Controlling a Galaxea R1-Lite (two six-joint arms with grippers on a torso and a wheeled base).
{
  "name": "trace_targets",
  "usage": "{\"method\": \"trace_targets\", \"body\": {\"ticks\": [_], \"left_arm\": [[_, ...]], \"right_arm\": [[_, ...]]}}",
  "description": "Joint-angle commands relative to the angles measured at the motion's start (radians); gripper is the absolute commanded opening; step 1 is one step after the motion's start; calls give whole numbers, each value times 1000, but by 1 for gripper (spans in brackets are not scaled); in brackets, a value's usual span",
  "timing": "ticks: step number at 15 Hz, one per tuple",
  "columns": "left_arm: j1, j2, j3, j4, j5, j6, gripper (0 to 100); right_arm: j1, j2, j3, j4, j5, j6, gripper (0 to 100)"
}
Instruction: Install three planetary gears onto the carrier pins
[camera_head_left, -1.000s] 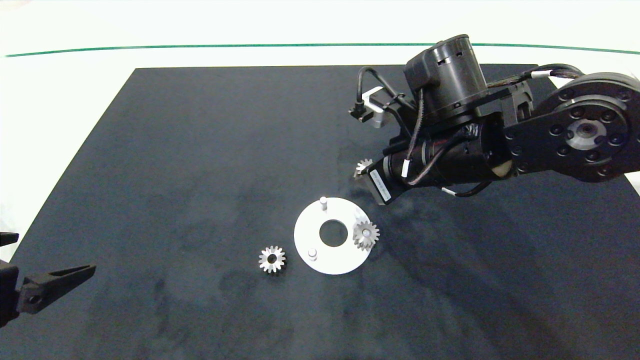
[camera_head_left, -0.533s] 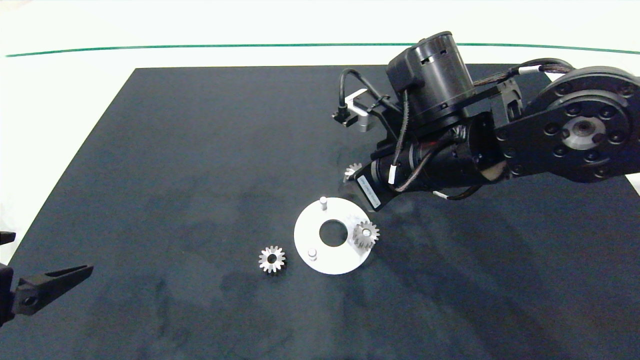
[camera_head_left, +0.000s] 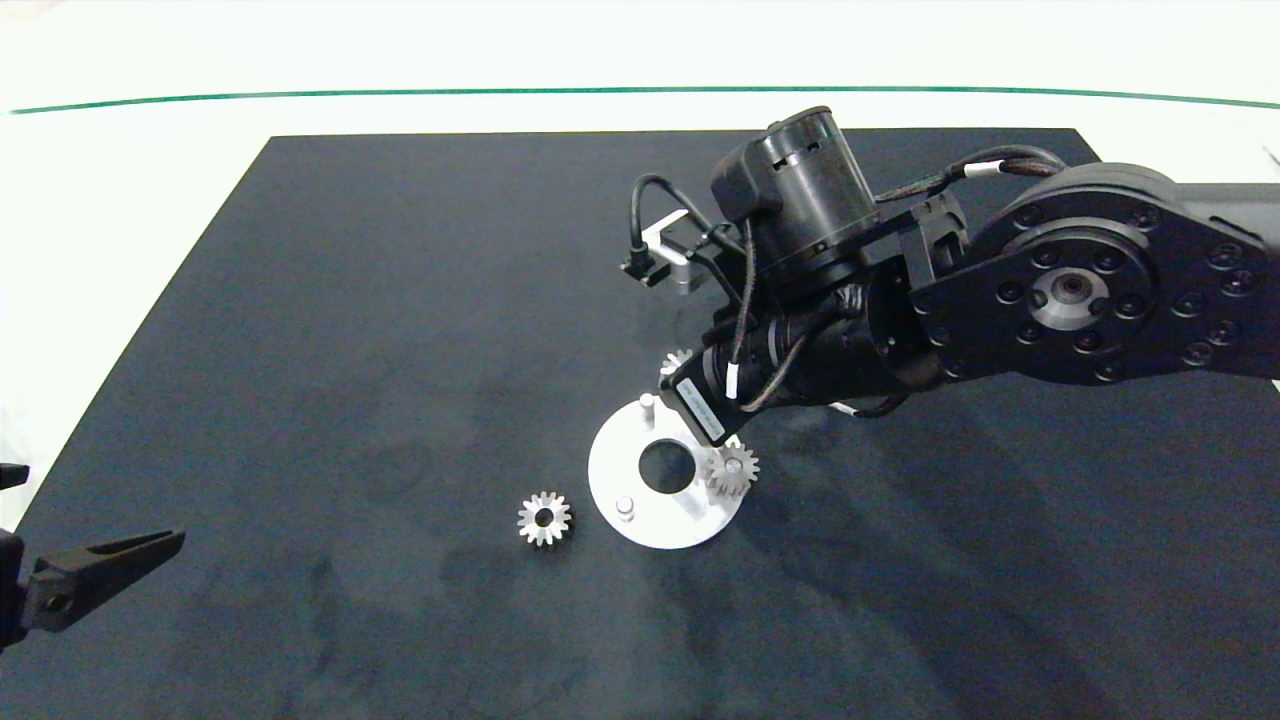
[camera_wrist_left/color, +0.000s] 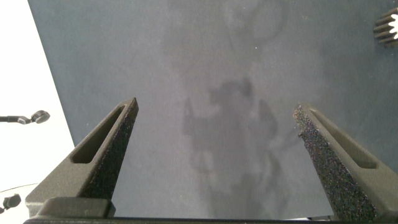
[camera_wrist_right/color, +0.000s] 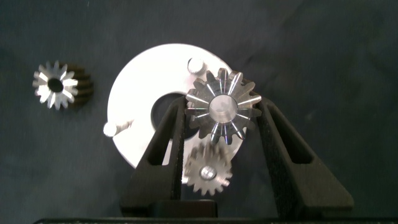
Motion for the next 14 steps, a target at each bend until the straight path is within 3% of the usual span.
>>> {"method": "trace_targets", "body": {"ticks": [1, 14], "left_arm": [[0, 2, 1, 2, 1, 1, 100], [-13, -6, -1, 2, 1, 1, 100]], "right_arm": [[1, 44, -52, 4, -1, -1, 13], [15, 101, -88, 4, -1, 5, 13]]}}
